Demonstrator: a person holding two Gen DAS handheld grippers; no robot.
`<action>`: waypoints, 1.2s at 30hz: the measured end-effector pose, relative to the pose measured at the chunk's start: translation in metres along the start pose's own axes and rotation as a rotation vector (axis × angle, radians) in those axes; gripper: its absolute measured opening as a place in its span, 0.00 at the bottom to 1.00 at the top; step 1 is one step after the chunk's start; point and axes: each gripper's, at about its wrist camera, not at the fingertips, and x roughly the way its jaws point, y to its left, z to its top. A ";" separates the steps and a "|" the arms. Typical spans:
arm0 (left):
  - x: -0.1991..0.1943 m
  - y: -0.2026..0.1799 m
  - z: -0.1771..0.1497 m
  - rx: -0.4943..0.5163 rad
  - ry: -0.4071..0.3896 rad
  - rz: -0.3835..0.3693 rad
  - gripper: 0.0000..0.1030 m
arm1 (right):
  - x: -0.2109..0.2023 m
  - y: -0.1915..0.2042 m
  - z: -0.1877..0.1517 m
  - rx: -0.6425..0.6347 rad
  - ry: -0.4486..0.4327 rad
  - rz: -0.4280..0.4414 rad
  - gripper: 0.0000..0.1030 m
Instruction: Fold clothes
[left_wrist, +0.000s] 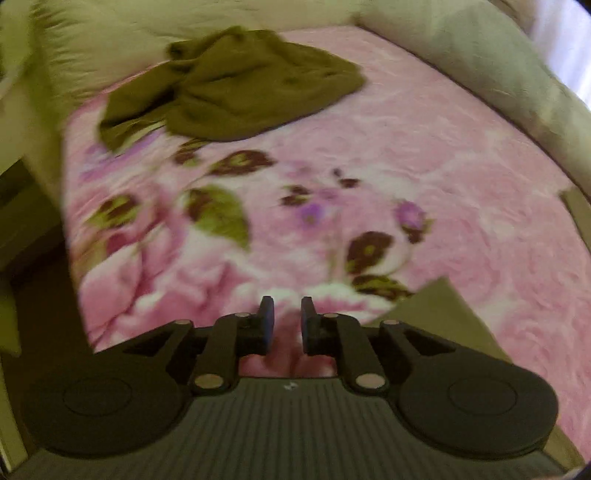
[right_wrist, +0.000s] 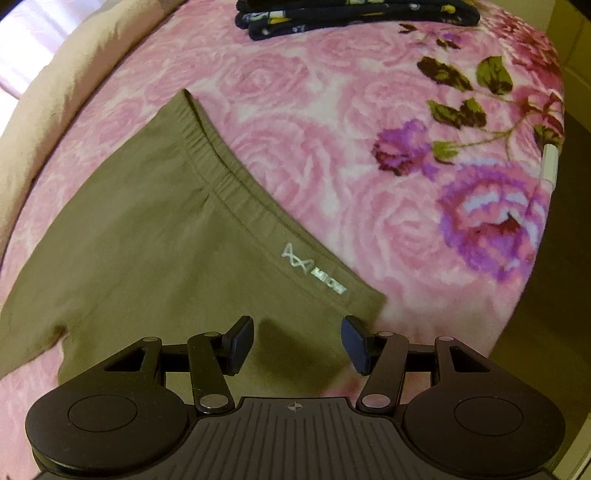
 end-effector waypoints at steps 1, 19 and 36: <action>-0.007 -0.002 -0.002 -0.009 -0.002 -0.016 0.10 | -0.004 -0.005 -0.002 0.002 -0.003 -0.004 0.55; -0.027 -0.107 -0.075 0.427 0.108 -0.190 0.17 | 0.001 -0.036 0.007 0.029 -0.142 -0.045 0.13; -0.077 -0.194 -0.146 0.839 0.040 -0.347 0.24 | -0.002 0.086 -0.054 -0.649 -0.166 0.031 0.66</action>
